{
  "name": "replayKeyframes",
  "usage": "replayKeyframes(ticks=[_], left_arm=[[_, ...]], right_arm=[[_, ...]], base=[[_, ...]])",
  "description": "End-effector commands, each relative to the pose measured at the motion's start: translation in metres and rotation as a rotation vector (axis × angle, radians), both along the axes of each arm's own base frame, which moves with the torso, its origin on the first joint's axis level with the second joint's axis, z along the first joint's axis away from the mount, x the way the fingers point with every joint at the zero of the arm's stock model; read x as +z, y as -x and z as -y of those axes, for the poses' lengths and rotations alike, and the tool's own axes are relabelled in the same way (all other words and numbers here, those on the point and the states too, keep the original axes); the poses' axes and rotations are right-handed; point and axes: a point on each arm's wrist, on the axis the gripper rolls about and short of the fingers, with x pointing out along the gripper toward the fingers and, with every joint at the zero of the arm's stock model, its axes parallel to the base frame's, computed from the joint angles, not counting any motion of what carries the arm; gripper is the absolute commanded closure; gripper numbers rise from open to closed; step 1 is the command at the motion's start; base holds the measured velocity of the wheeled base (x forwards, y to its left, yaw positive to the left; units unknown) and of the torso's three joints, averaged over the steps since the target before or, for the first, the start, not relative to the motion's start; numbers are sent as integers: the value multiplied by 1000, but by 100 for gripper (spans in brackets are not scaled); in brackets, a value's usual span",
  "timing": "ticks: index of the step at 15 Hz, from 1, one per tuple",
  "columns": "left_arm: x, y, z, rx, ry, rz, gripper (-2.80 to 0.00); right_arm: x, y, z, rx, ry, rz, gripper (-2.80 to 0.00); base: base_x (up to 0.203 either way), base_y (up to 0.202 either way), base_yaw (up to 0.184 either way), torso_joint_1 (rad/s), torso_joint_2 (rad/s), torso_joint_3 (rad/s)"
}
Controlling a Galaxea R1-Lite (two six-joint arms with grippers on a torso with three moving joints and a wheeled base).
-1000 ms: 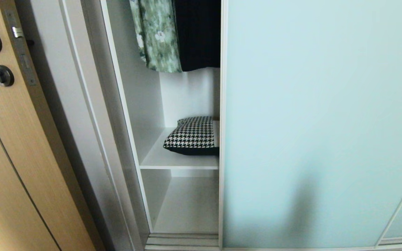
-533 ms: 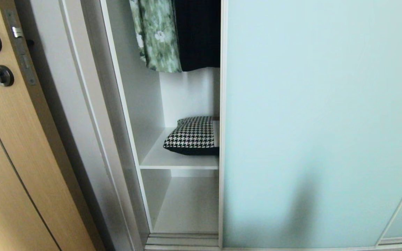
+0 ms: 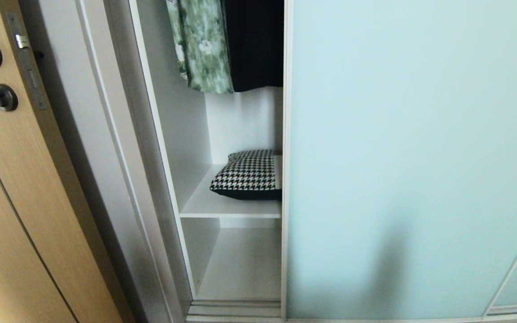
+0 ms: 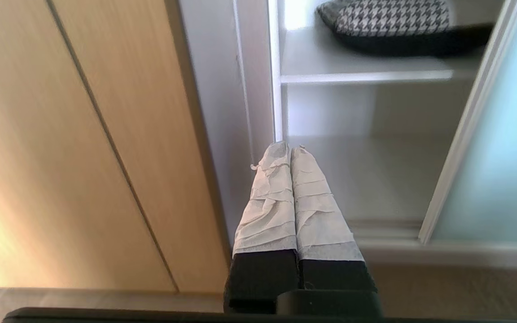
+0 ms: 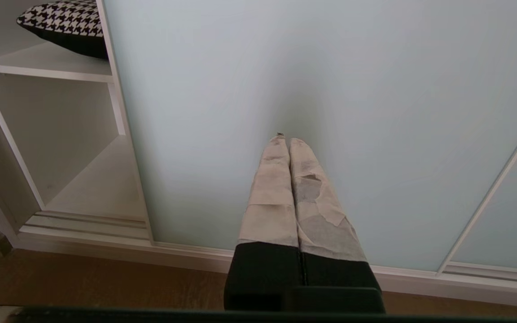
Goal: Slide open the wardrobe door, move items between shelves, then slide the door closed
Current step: Close the door
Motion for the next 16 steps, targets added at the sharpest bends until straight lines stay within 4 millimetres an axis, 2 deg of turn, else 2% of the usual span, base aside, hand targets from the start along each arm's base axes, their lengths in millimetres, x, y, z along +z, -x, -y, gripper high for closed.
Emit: replayKeyframes(ticks=[1, 2, 4, 6, 8, 9, 11, 12, 14, 16], left_arm=[[55, 10, 0, 2, 5, 121, 0], [86, 11, 0, -2, 18, 152, 0], [139, -10, 0, -26, 53, 113, 0], [189, -52, 1, -94, 95, 53, 0], [234, -109, 2, -181, 137, -1, 0], [250, -138, 3, -230, 151, -20, 0], [271, -203, 14, -349, 176, -73, 0], [273, -233, 21, -400, 184, -102, 0], [267, -293, 41, -509, 200, -168, 0], [250, -338, 69, -620, 214, -231, 0]], right_arm=[[0, 0, 0, 1, 0, -1, 0], [0, 0, 0, 1, 0, -1, 0], [0, 0, 0, 1, 0, -1, 0], [0, 0, 0, 1, 0, -1, 0], [0, 0, 0, 1, 0, -1, 0], [0, 0, 0, 1, 0, -1, 0], [0, 0, 0, 1, 0, -1, 0], [0, 0, 0, 1, 0, -1, 0], [0, 0, 0, 1, 0, -1, 0], [0, 0, 0, 1, 0, -1, 0]], base=[[0, 0, 0, 0, 0, 0], [0, 0, 0, 0, 0, 0], [0, 0, 0, 0, 0, 0], [0, 0, 0, 0, 0, 0], [0, 0, 0, 0, 0, 0], [0, 0, 0, 0, 0, 0], [0, 0, 0, 0, 0, 0], [0, 0, 0, 0, 0, 0], [0, 0, 0, 0, 0, 0], [0, 0, 0, 0, 0, 0]])
